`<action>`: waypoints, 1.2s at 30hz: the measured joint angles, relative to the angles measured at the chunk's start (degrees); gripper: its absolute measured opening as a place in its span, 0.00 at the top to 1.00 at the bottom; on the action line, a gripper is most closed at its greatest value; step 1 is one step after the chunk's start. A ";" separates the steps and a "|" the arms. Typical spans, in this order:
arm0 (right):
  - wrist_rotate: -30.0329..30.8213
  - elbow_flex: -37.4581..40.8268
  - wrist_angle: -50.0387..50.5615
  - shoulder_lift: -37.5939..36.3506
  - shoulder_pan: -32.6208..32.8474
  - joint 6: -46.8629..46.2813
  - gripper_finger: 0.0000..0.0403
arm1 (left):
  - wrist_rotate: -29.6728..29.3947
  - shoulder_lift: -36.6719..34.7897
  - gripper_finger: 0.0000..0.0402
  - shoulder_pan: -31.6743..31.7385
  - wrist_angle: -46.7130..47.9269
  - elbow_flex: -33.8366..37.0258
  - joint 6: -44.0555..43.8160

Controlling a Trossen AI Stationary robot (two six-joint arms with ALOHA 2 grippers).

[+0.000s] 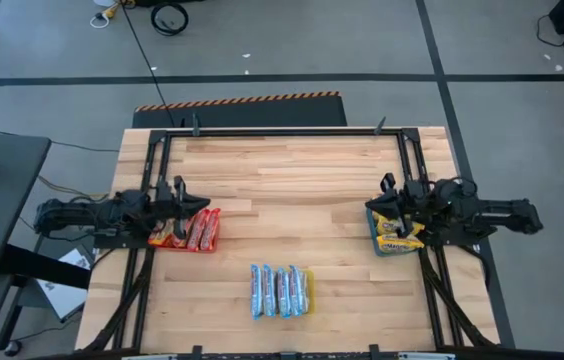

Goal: Sort Maruchan noodles
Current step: Return to Home Position

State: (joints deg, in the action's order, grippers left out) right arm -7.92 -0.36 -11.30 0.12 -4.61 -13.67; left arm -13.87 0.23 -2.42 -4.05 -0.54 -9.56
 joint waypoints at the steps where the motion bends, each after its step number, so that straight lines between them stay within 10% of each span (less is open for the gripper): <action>1: -0.89 0.00 0.34 0.00 -0.67 1.78 0.94 | -0.02 -0.02 0.95 0.00 0.19 0.00 0.23; 11: 11.26 -0.04 9.37 2.14 -2.35 7.44 0.94 | 2.39 0.53 0.95 -0.06 1.10 -0.07 4.22; 36: 11.32 -0.04 9.34 2.21 -2.33 7.42 0.94 | 2.56 0.50 0.95 -0.07 -1.54 0.09 2.66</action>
State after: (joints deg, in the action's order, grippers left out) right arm 3.40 -0.40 -1.96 2.33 -6.94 -6.24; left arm -11.31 0.73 -2.48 -5.58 -0.45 -6.90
